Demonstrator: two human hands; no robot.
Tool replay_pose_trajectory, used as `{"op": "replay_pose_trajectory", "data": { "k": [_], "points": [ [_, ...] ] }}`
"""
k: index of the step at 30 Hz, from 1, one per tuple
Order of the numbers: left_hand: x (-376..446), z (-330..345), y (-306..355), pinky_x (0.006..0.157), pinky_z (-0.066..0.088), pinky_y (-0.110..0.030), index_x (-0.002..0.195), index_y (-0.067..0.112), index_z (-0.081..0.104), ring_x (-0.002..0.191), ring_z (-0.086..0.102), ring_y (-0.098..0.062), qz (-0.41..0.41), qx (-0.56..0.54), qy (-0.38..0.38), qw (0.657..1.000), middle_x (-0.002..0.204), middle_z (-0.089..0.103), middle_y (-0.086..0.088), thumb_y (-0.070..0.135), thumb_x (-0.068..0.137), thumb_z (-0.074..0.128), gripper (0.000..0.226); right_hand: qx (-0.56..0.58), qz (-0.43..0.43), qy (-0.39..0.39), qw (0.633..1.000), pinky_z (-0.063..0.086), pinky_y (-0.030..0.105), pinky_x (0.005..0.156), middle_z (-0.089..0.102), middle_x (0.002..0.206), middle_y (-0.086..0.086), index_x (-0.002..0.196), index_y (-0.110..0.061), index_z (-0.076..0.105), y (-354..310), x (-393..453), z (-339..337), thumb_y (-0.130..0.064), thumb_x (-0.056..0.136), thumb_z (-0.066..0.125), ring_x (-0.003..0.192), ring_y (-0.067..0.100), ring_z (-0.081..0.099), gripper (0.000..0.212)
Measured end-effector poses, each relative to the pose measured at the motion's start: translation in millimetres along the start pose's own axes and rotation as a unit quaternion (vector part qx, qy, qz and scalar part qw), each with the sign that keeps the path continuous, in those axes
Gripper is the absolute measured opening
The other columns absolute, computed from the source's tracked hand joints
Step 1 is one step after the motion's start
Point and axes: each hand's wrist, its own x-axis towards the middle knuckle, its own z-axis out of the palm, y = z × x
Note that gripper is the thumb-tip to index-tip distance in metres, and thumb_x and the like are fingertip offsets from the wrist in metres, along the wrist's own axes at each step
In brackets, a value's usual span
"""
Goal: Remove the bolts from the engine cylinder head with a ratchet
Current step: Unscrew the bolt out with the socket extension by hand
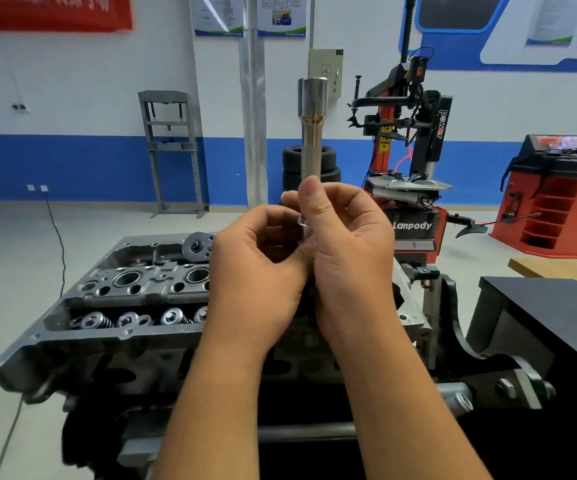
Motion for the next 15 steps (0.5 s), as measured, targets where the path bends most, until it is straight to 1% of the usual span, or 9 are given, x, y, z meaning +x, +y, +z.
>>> {"op": "replay_pose_trajectory", "data": {
  "k": [2, 4, 5, 6, 8, 9, 11, 14, 15],
  "points": [
    [0.5, -2.1, -0.7, 0.078, 0.064, -0.028, 0.105, 0.020, 0.077, 0.092, 0.078, -0.013, 0.002, -0.017, -0.024, 1.000, 0.095, 0.081, 0.004, 0.006, 0.093, 0.075, 0.018, -0.020, -0.018, -0.002, 1.000, 0.064, 0.048, 0.082, 0.078, 0.093, 0.011, 0.088, -0.017, 0.071, 2.2, 0.2, -2.4, -0.029, 0.084, 0.081, 0.083, 0.022, 0.074, 0.016],
    [0.5, -4.7, -0.3, 0.087, 0.063, -0.031, 0.117, 0.019, 0.076, 0.104, 0.076, -0.015, -0.002, -0.036, -0.069, 0.997, 0.106, 0.080, 0.002, 0.009, 0.102, 0.065, 0.022, -0.034, -0.027, -0.004, 0.999, 0.061, 0.033, 0.074, 0.077, 0.088, 0.006, 0.091, -0.012, 0.073, 3.0, 1.1, -2.2, -0.030, 0.088, 0.077, 0.079, 0.015, 0.072, 0.019],
    [0.4, -5.7, -0.3, 0.091, 0.062, -0.033, 0.122, 0.019, 0.075, 0.108, 0.075, -0.017, -0.009, -0.043, -0.088, 0.995, 0.110, 0.080, 0.002, 0.011, 0.105, 0.060, 0.024, -0.043, -0.027, -0.003, 0.999, 0.060, 0.031, 0.074, 0.076, 0.086, 0.005, 0.092, -0.010, 0.074, 3.3, 1.7, -1.4, -0.032, 0.089, 0.075, 0.079, 0.013, 0.071, 0.022],
    [0.4, -6.1, -0.2, 0.094, 0.061, -0.036, 0.124, 0.020, 0.074, 0.111, 0.074, -0.018, -0.017, -0.048, -0.097, 0.994, 0.113, 0.079, 0.002, 0.012, 0.107, 0.056, 0.026, -0.049, -0.023, 0.000, 0.999, 0.061, 0.033, 0.076, 0.076, 0.087, 0.006, 0.092, -0.011, 0.075, 3.5, 1.9, -0.8, -0.036, 0.089, 0.072, 0.080, 0.013, 0.071, 0.025],
    [0.9, -5.2, -0.3, 0.096, 0.059, -0.040, 0.123, 0.022, 0.075, 0.111, 0.074, -0.019, -0.028, -0.054, -0.083, 0.995, 0.114, 0.079, 0.002, 0.010, 0.108, 0.053, 0.029, -0.043, -0.012, -0.003, 0.999, 0.063, 0.044, 0.084, 0.077, 0.090, 0.008, 0.091, -0.014, 0.076, 3.5, 1.9, 0.5, -0.040, 0.091, 0.067, 0.085, 0.017, 0.073, 0.028],
    [1.3, -4.4, -0.5, 0.094, 0.060, -0.039, 0.120, 0.024, 0.076, 0.109, 0.075, -0.017, -0.028, -0.051, -0.067, 0.996, 0.111, 0.080, 0.003, 0.009, 0.107, 0.053, 0.029, -0.038, -0.008, -0.005, 0.999, 0.063, 0.048, 0.088, 0.077, 0.090, 0.008, 0.091, -0.013, 0.077, 3.0, 1.8, 0.9, -0.041, 0.092, 0.065, 0.086, 0.019, 0.073, 0.030],
    [1.6, -3.1, -1.0, 0.085, 0.062, -0.030, 0.111, 0.027, 0.078, 0.103, 0.076, -0.013, -0.017, -0.041, -0.037, 0.998, 0.105, 0.081, 0.007, 0.009, 0.104, 0.060, 0.026, -0.030, 0.001, -0.008, 1.000, 0.062, 0.053, 0.089, 0.077, 0.088, 0.007, 0.089, -0.011, 0.077, 1.7, 1.1, 1.2, -0.041, 0.092, 0.064, 0.086, 0.022, 0.073, 0.033],
    [1.2, -1.7, -2.3, 0.079, 0.062, -0.025, 0.103, 0.026, 0.078, 0.096, 0.077, -0.011, -0.010, -0.033, -0.016, 0.999, 0.098, 0.081, 0.007, 0.015, 0.095, 0.073, 0.015, -0.003, 0.003, -0.007, 1.000, 0.062, 0.053, 0.088, 0.079, 0.090, 0.006, 0.089, -0.016, 0.073, -0.9, -0.6, 1.2, -0.036, 0.086, 0.073, 0.087, 0.021, 0.076, 0.020],
    [1.3, -1.9, -2.7, 0.077, 0.062, -0.025, 0.102, 0.026, 0.077, 0.095, 0.078, -0.011, -0.008, -0.028, -0.011, 1.000, 0.097, 0.081, 0.007, 0.017, 0.092, 0.076, 0.013, 0.003, 0.000, -0.002, 1.000, 0.062, 0.053, 0.089, 0.079, 0.091, 0.008, 0.091, -0.015, 0.070, -1.8, -1.3, 1.2, -0.034, 0.085, 0.076, 0.089, 0.023, 0.077, 0.021]
  ]
}}
